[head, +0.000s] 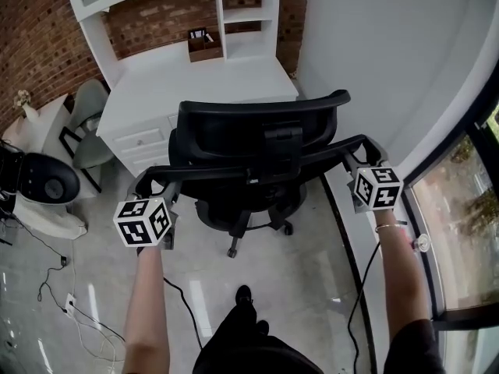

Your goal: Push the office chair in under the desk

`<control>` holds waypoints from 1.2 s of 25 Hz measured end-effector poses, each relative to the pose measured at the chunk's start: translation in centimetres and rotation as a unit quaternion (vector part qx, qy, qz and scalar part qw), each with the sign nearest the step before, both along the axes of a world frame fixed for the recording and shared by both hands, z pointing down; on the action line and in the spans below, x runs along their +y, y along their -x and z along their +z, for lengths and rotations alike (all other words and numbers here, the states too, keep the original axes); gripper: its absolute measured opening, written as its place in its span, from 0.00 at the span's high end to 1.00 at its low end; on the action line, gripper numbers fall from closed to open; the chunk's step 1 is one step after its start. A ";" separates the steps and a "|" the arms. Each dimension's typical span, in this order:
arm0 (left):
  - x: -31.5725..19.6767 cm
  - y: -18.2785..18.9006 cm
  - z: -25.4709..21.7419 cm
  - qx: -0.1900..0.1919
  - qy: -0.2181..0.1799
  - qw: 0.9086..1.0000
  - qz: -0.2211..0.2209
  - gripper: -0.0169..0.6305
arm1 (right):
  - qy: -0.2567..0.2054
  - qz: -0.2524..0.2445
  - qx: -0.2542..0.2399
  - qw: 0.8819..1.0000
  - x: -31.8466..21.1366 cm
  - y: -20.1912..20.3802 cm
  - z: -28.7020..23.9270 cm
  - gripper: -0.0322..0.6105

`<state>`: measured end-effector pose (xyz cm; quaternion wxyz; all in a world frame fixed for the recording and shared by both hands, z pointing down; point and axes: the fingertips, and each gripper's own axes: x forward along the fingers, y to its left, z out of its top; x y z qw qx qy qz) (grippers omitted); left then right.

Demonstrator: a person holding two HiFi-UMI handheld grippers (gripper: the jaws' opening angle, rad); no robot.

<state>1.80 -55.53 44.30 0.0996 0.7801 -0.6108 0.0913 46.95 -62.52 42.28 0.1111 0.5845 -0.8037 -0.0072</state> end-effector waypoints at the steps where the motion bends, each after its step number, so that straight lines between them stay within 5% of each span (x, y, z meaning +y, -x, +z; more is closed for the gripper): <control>1: -0.1 0.0 0.0 0.007 -0.003 1.000 0.001 0.52 | 0.006 0.001 -0.002 1.000 -0.1 0.0 0.0 0.53; 12: 4.6 1.2 -1.0 0.006 -0.004 1.000 0.000 0.52 | 0.056 0.039 -0.055 0.996 8.2 -1.3 2.1 0.59; 19: 10.4 -2.2 0.5 -0.006 -0.014 1.000 0.026 0.80 | 0.090 -0.005 -0.071 0.993 17.5 2.9 5.3 0.89; 23: 13.0 -5.6 1.3 0.021 -0.010 0.998 0.057 0.90 | 0.100 -0.011 -0.101 0.990 21.7 5.3 6.1 0.91; 30: 18.0 -10.1 2.2 0.037 0.001 0.994 0.106 0.94 | 0.110 -0.028 -0.108 0.988 27.6 8.9 6.1 0.93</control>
